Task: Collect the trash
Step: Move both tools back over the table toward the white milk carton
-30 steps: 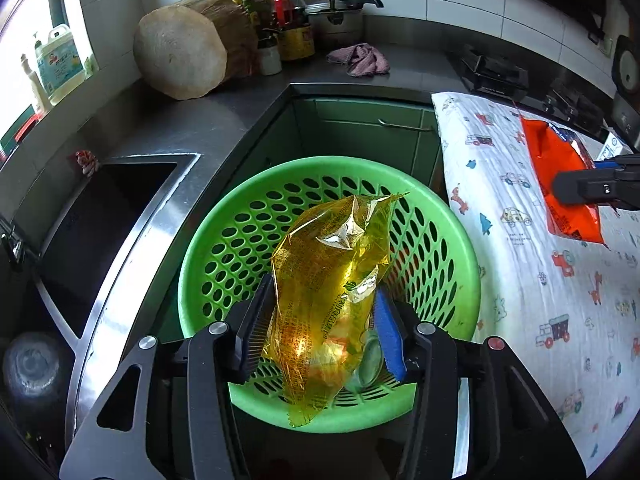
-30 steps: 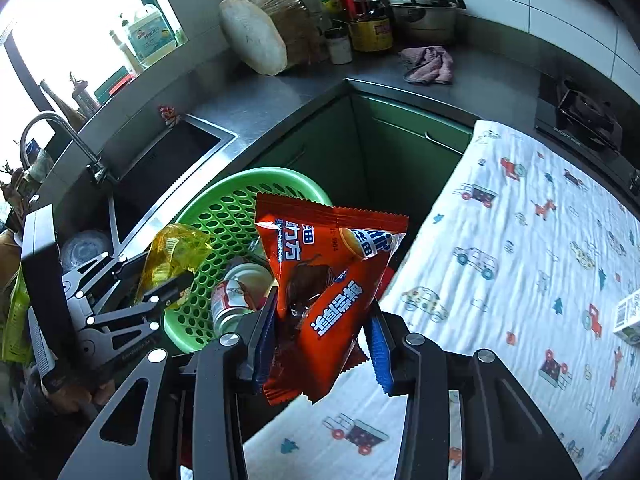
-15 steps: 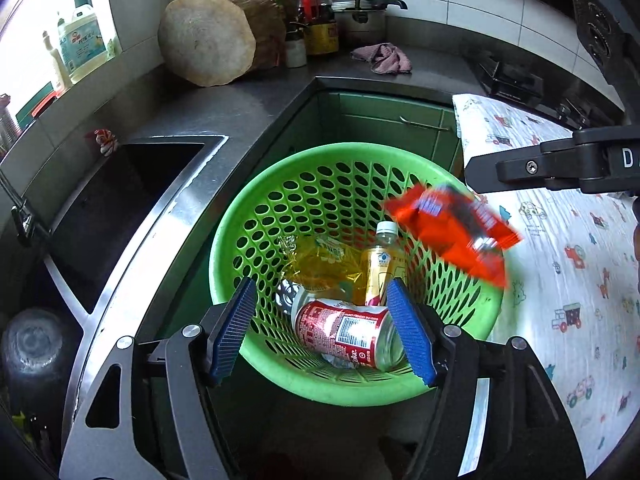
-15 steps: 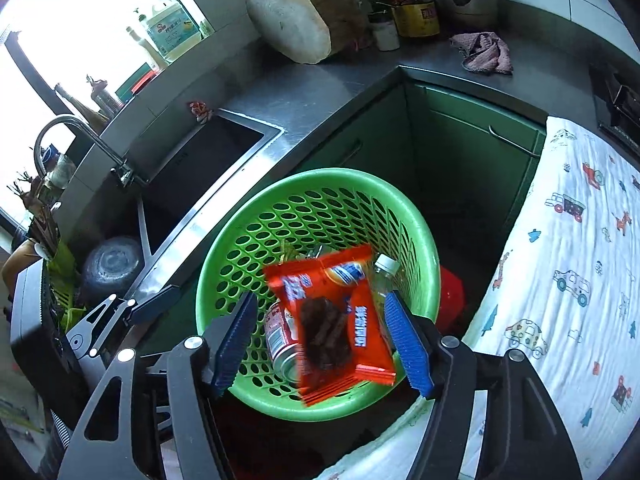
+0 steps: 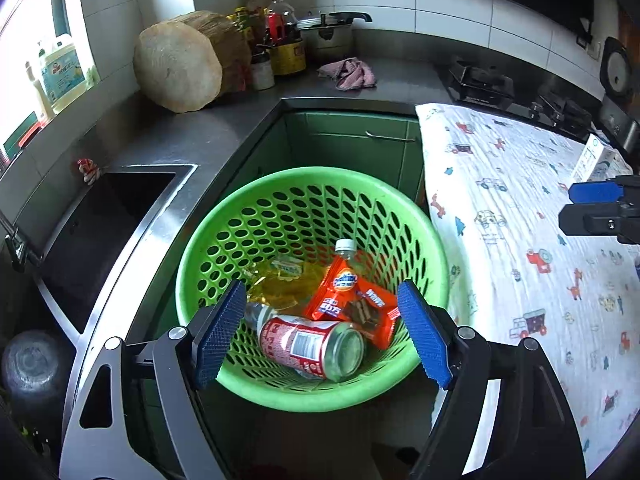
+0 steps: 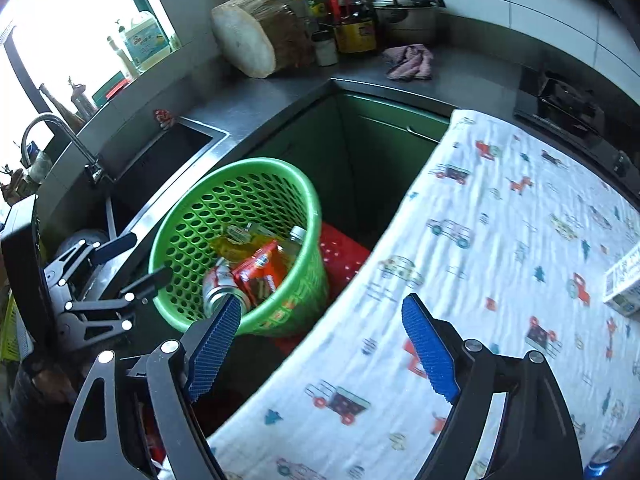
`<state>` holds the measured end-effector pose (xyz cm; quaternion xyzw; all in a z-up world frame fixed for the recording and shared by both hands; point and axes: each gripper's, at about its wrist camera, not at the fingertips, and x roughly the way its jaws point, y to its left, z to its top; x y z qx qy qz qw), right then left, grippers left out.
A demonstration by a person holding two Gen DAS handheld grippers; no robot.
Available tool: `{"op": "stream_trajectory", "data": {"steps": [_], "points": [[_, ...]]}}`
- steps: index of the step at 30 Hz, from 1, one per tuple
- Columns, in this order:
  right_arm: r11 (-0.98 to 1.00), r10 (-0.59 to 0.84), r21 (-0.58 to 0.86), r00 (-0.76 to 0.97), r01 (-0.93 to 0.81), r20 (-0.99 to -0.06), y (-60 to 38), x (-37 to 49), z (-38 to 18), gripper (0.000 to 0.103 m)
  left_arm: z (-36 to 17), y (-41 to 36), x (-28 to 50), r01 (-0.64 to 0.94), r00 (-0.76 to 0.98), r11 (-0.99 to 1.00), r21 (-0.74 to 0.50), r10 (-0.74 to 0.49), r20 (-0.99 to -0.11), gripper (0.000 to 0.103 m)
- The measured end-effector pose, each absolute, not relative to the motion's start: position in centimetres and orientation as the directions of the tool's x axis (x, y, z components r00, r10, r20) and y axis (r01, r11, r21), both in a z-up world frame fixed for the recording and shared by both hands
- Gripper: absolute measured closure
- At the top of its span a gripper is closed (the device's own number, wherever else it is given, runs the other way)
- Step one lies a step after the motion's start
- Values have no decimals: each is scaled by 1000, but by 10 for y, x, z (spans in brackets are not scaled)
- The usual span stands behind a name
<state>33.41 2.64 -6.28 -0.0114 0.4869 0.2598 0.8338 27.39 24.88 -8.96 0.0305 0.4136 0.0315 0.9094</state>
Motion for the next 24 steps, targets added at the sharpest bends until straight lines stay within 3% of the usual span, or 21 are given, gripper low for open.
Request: {"op": "stream_trajectory", "data": {"steps": [12, 15, 24], "points": [[970, 157, 57, 427, -237, -891, -158, 293, -87, 15, -83, 156, 287, 123, 665, 989, 83, -19, -747, 25], [981, 99, 18, 413, -195, -905, -199, 282, -94, 14, -81, 133, 291, 153, 667, 985, 81, -43, -744, 18], [990, -29, -73, 330, -121, -944, -281, 261, -116, 12, -75, 64, 303, 256, 662, 964, 74, -119, -740, 15]]}}
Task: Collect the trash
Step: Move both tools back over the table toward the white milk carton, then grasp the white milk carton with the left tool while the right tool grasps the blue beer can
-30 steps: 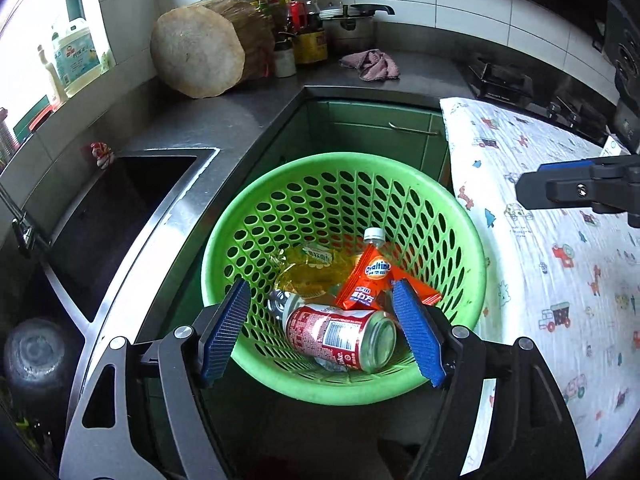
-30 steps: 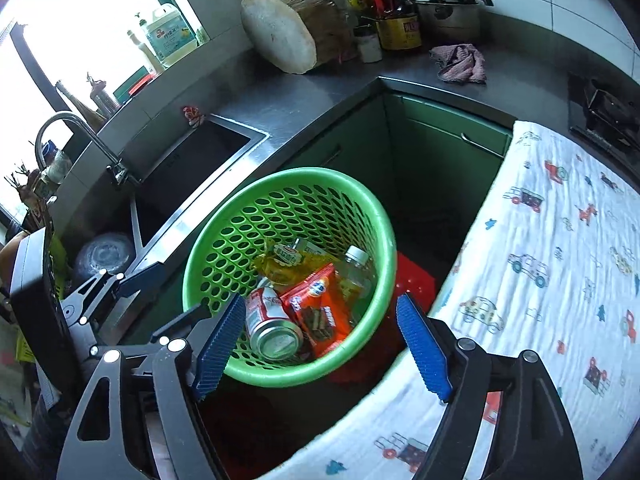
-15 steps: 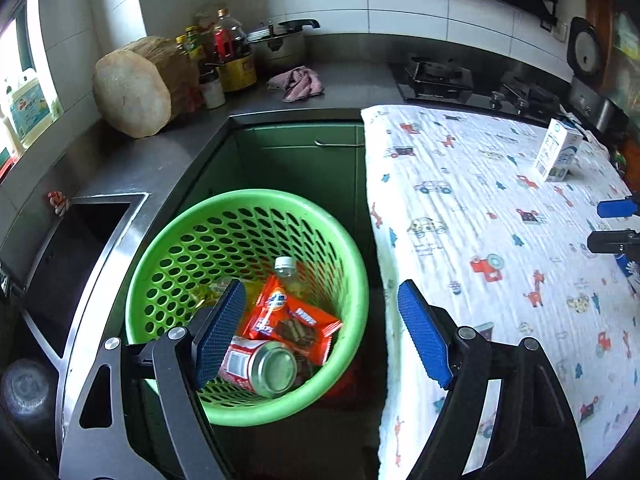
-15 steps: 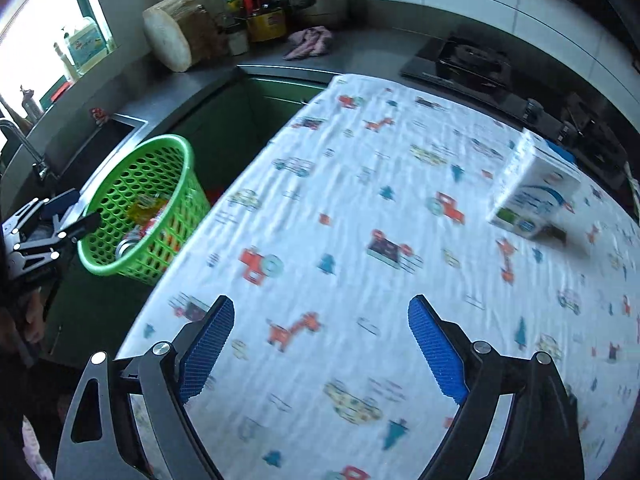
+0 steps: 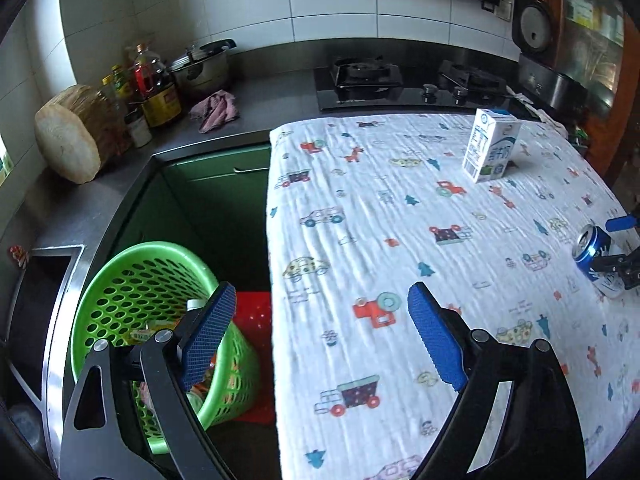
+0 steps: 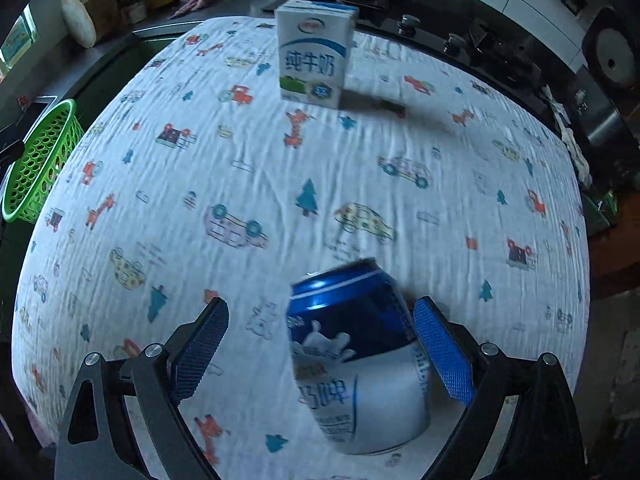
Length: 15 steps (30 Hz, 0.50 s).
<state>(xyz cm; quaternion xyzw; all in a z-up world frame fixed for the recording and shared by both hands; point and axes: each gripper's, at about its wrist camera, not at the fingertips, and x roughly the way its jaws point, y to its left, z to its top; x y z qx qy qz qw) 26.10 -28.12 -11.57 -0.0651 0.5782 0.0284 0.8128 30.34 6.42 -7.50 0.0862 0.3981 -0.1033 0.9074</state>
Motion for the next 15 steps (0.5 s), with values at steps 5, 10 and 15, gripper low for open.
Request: {"op": "stream_trajectory", "data": {"steps": [5, 10, 15], "points": [[992, -27, -61, 281, -113, -959, -299, 254, -128, 12, -75, 27, 314, 313, 647, 948, 63, -164, -745, 15], [992, -34, -65, 258, -110, -966, -306, 249, -140, 12, -75, -12, 325, 371, 632, 926, 64, -201, -748, 12], [993, -31, -58, 248, -101, -968, -309, 248, -149, 16, -78, -45, 344, 419, 604, 907, 47, -239, -760, 11]]}}
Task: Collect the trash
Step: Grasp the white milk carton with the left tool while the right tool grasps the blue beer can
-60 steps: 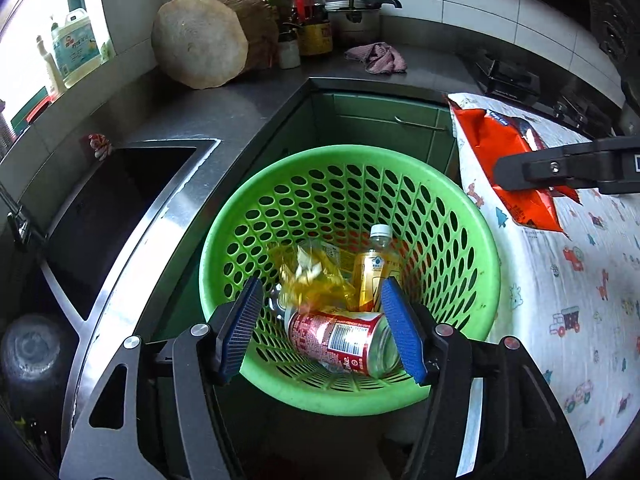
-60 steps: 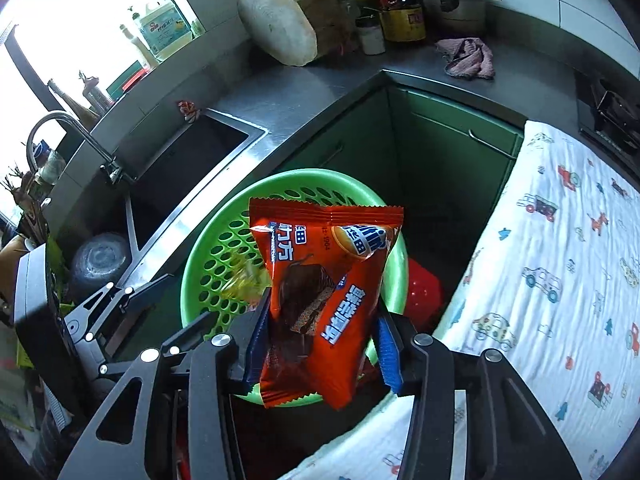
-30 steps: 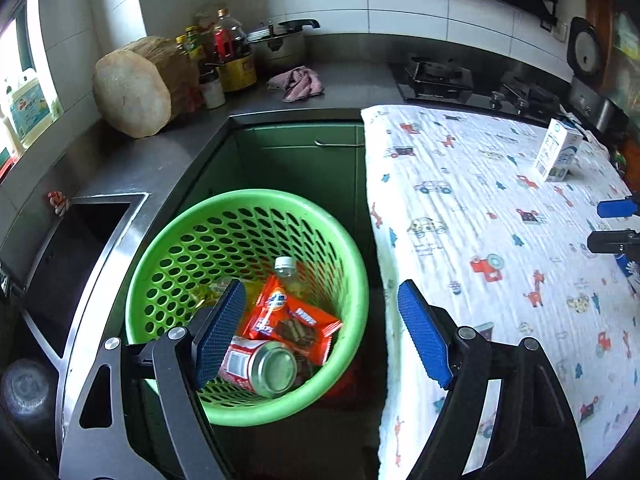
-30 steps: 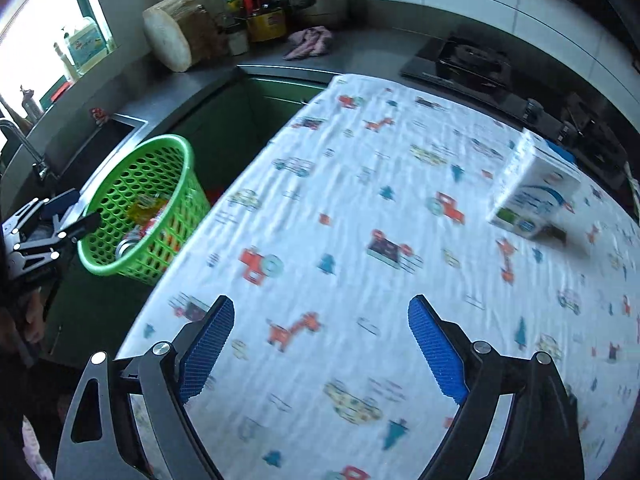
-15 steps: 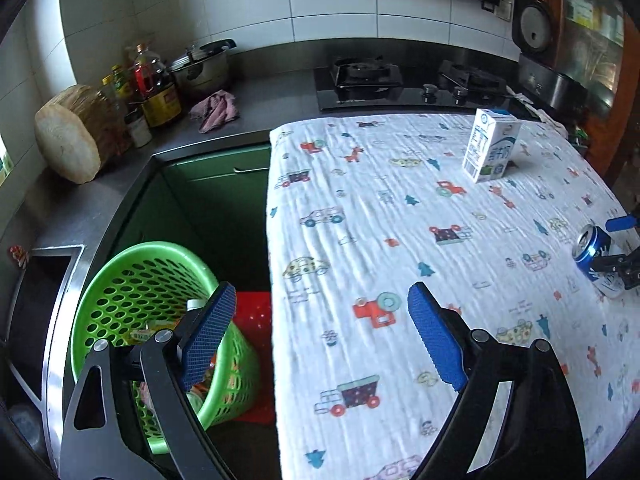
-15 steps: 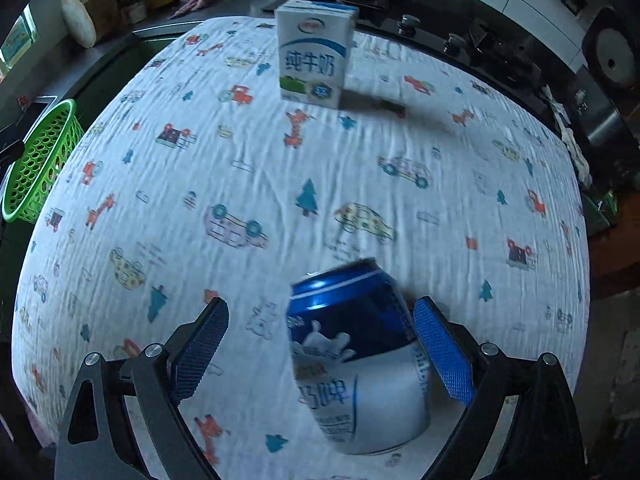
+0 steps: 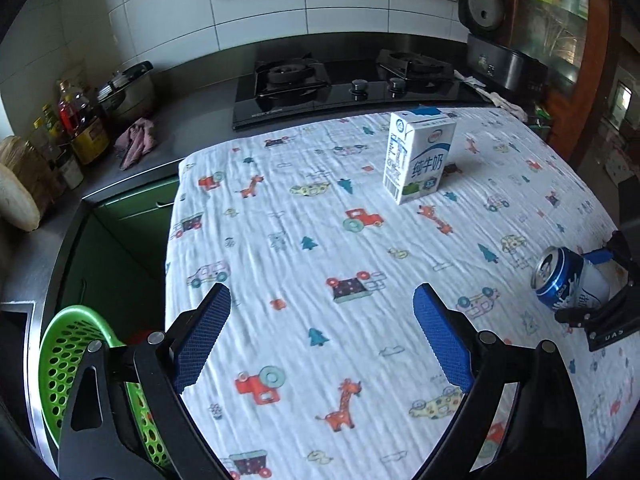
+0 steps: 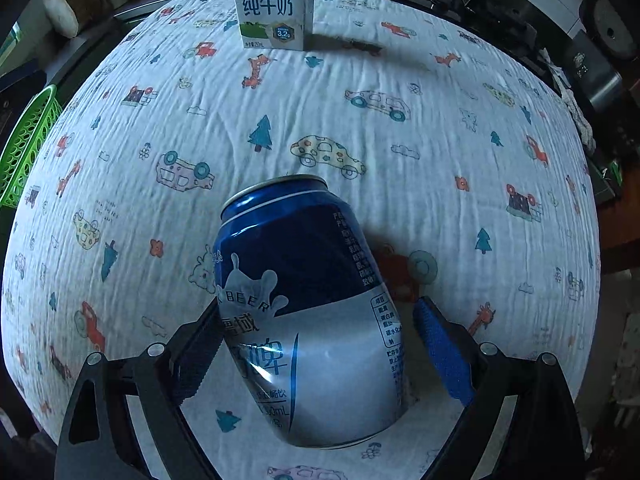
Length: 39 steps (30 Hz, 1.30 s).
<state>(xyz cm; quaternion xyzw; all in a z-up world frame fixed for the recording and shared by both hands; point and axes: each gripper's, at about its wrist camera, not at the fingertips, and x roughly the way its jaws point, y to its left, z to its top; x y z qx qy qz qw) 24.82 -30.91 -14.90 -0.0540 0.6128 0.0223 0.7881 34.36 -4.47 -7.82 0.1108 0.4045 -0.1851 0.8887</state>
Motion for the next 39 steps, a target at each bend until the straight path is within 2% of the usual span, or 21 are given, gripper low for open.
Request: {"op": "stream_trajectory", "data": {"steps": [3, 6, 16, 23, 32, 33, 35, 36, 39], "points": [[994, -11, -37, 246, -99, -969, -309, 249, -150, 23, -80, -61, 358, 439, 593, 897, 42, -255, -763, 11], [995, -9, -33, 249, -90, -968, -308, 249, -151, 25, -79, -78, 374, 471, 585, 881, 40, -278, -762, 10], [1000, 11, 9, 257, -10, -966, -310, 242, -148, 26, -88, -136, 435, 668, 469, 744, -23, -445, -763, 9], [999, 11, 25, 264, 48, -964, -307, 233, -146, 26, -103, -169, 466, 738, 448, 674, 31, -455, -769, 9], [995, 10, 36, 269, 95, -963, -304, 231, -146, 26, -111, -191, 491, 803, 382, 596, -8, -525, -760, 11], [995, 9, 37, 271, 97, -963, -303, 230, -145, 26, -112, -193, 490, 808, 381, 589, -5, -530, -758, 12], [994, 7, 37, 275, 103, -961, -302, 228, -143, 26, -112, -194, 488, 819, 365, 573, -20, -549, -752, 28], [994, 6, 36, 277, 104, -961, -301, 227, -142, 26, -112, -194, 487, 823, 354, 568, -33, -556, -752, 39], [994, 4, 34, 283, 104, -959, -298, 225, -140, 26, -111, -191, 481, 811, 372, 584, -33, -558, -742, 52]]}}
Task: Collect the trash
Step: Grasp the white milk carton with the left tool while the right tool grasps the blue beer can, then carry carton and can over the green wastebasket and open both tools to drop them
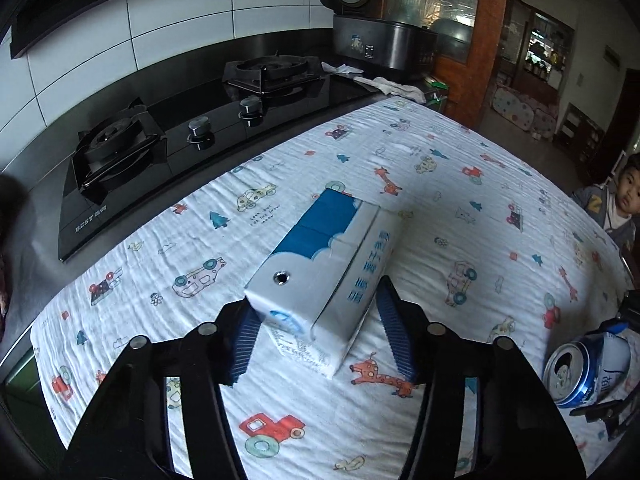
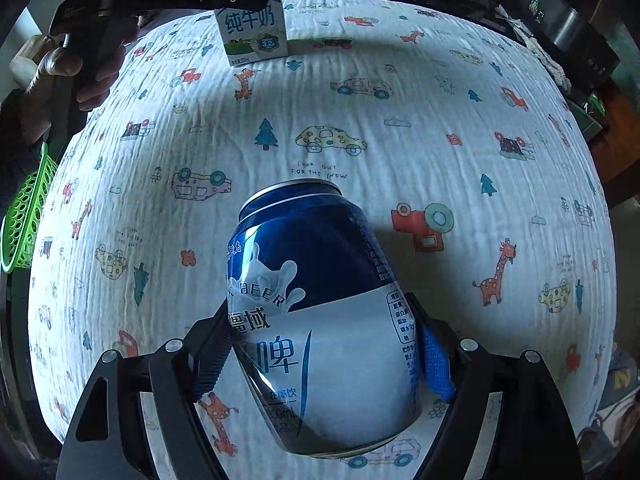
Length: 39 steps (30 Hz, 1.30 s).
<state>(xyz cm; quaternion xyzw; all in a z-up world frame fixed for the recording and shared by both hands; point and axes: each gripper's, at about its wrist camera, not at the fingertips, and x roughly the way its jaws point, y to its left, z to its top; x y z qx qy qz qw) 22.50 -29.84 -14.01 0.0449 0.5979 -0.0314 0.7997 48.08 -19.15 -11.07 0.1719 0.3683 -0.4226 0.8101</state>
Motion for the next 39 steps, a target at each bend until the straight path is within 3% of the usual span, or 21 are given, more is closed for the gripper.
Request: {"op": "stream_trajectory", "data": {"steps": [9, 19, 30, 39], "points": [[996, 30, 57, 329, 71, -944, -281, 229, -125, 27, -91, -147, 451, 727, 461, 685, -53, -543, -702, 55], [991, 122, 91, 375, -99, -919, -229, 240, -101, 27, -53, -38, 395, 593, 579, 803, -50, -469, -668, 55], [936, 243, 104, 400, -337, -884, -133, 280, -73, 27, -33, 123, 337, 285, 727, 958, 32, -194, -659, 55], [866, 328, 117, 375, -486, -867, -29, 310, -58, 27, -58, 230, 307, 83, 703, 994, 76, -4, -712, 55]]}}
